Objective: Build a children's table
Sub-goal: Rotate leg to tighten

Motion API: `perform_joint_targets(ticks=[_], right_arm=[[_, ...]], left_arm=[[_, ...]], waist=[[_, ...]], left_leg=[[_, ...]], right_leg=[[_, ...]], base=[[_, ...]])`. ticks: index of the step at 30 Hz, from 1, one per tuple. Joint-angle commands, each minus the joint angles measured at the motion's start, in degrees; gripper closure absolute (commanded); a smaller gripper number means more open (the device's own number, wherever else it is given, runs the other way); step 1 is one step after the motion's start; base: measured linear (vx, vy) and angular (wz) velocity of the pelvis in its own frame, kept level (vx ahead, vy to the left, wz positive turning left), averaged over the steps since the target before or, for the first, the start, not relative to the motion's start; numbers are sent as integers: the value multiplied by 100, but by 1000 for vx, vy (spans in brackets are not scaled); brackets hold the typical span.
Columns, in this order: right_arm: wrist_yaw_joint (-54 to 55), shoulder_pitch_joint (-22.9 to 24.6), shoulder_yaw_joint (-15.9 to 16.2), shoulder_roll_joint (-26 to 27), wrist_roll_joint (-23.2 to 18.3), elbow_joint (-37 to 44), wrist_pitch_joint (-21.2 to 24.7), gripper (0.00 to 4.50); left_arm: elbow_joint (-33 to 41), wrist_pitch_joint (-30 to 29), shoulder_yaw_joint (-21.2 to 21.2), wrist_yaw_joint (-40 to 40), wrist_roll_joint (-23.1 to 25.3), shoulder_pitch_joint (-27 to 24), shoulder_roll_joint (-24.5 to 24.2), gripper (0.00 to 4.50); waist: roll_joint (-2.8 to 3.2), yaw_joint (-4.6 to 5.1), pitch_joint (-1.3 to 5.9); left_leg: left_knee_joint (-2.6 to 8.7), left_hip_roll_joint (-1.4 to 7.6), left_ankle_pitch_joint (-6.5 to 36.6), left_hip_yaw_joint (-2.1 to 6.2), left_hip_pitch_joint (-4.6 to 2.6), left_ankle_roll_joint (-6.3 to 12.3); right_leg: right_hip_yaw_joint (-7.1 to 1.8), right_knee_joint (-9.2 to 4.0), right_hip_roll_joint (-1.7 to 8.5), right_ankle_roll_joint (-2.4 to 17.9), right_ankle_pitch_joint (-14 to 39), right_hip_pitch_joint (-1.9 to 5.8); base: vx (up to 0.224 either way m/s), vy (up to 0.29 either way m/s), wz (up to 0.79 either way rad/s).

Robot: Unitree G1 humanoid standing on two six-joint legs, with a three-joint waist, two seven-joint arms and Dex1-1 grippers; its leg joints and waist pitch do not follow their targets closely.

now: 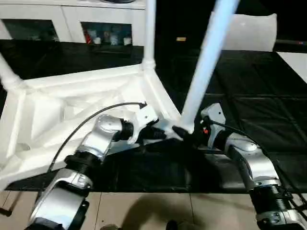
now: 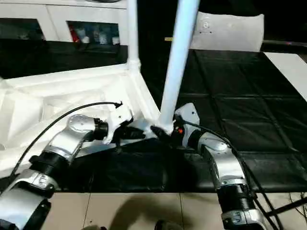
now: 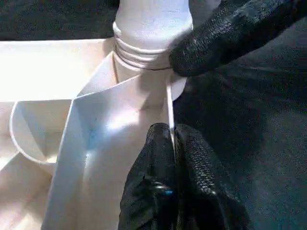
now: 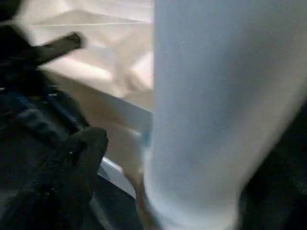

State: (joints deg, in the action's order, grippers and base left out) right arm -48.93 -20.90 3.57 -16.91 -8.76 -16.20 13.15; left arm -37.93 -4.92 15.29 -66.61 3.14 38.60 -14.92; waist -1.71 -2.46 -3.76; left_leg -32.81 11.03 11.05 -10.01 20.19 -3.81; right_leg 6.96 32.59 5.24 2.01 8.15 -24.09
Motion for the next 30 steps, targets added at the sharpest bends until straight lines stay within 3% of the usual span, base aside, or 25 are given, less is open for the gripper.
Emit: perform_joint_targets(ticks=[1,8,14,30], right_arm=[[-652,8,98,-282,-199,176,-96,8],[-1837,-63,208,-676,-541,125,-178,25],[-2677,-178,530,-1020,-605,58,-304,86],[-3224,-317,855,-998,-599,-71,-372,219]], left_arm=[[-49,319,224,-655,-30,50,-184,450],[-367,767,358,-1705,-138,243,-471,450],[-611,1093,575,-2444,-142,456,-650,450],[-893,1402,1006,-2589,-301,677,-681,450]], waist=[[-42,-33,377],[-49,-152,359],[-54,-250,353],[-50,-321,380]], left_leg=[[314,229,744,24,-4,730],[322,253,982,21,-18,492],[314,257,1039,20,-19,427],[302,264,892,22,-19,386]], right_leg=[[-354,-328,363,1065,1468,400],[-359,-343,384,981,1880,392],[-362,-337,393,971,1989,385],[-363,-283,385,1053,1711,395]], base=[[0,0,0],[0,0,0],[0,0,0],[0,0,0]])
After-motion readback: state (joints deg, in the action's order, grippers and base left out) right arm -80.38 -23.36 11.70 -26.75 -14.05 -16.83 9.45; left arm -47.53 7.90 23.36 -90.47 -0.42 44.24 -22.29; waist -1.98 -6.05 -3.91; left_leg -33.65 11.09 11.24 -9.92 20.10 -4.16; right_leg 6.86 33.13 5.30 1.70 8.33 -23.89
